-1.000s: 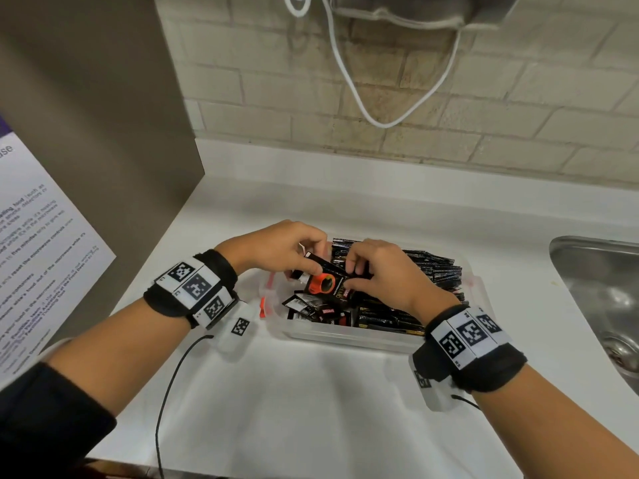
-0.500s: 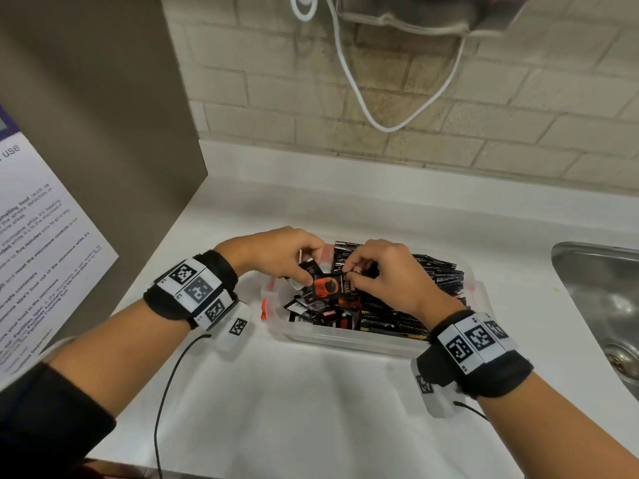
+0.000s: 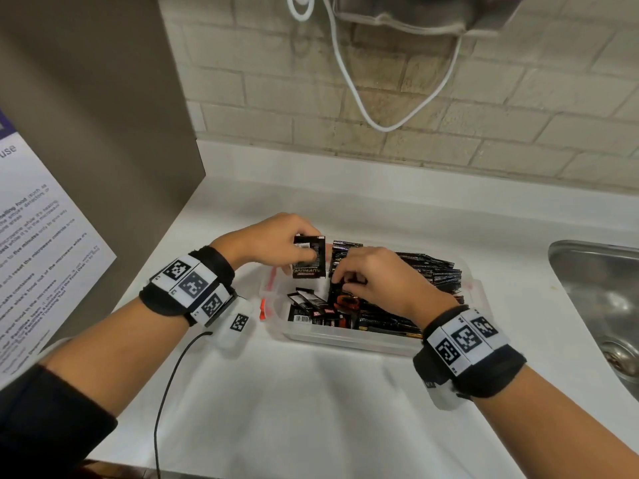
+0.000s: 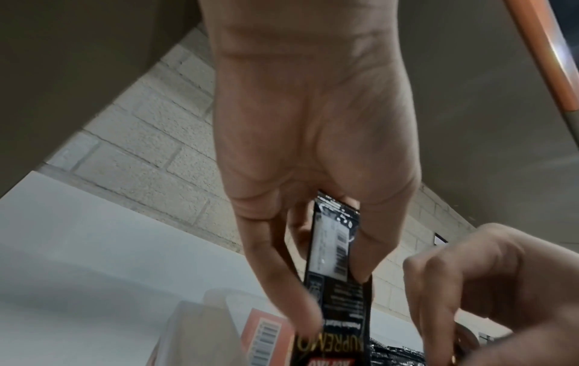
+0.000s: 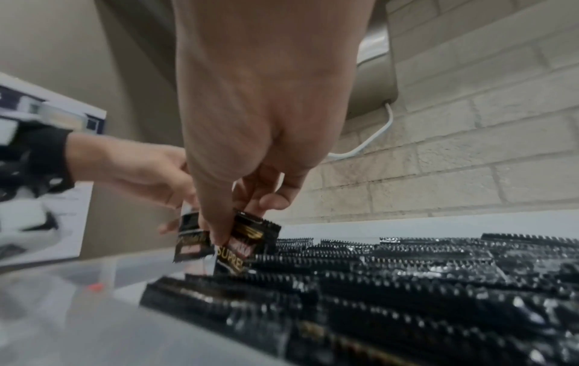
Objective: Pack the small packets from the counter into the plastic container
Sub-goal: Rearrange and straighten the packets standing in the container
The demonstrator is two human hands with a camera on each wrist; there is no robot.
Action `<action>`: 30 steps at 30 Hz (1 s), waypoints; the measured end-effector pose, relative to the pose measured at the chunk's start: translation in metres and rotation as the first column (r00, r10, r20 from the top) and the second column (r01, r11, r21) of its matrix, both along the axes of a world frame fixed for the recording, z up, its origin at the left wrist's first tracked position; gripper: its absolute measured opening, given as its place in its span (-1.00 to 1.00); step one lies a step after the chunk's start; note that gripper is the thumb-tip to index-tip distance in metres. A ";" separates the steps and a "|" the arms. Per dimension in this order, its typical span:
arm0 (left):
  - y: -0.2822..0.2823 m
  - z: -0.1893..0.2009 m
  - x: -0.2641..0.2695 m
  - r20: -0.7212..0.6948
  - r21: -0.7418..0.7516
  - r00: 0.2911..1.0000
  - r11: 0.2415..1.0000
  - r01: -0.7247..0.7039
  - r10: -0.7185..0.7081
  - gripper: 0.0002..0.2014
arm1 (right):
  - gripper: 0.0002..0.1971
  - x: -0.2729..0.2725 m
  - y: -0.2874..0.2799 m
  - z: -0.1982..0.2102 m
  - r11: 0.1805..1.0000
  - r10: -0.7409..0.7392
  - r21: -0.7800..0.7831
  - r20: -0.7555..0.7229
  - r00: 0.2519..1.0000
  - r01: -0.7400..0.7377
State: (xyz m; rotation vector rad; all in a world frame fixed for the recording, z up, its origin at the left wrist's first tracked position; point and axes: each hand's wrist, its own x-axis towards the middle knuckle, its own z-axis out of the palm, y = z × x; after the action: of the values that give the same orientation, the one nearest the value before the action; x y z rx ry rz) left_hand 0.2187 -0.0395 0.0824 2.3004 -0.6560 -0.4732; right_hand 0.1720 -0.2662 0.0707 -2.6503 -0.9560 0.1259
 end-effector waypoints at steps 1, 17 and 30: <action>0.000 0.000 0.000 -0.058 -0.041 0.998 0.999 -0.008 0.006 -0.78 | -0.77 -0.001 0.003 -0.002 0.999 0.009 -0.041 -0.002 1.000 -0.009; -0.015 0.012 -0.021 -0.212 -0.334 0.974 0.930 -0.150 0.081 -0.51 | -0.90 0.000 -0.001 0.010 0.913 -0.212 0.303 -0.225 0.951 0.275; -0.025 -0.003 -0.022 -0.243 -0.372 0.970 0.920 -0.121 0.030 -0.60 | -0.83 0.002 -0.018 0.004 0.961 -0.212 0.130 -0.222 0.952 0.244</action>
State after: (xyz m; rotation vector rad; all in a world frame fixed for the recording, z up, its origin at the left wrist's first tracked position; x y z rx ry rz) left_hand 0.1964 -0.0644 0.0796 1.8569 -0.4905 -0.5172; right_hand 0.1738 -0.2841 0.0742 -2.5202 -0.5637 0.2546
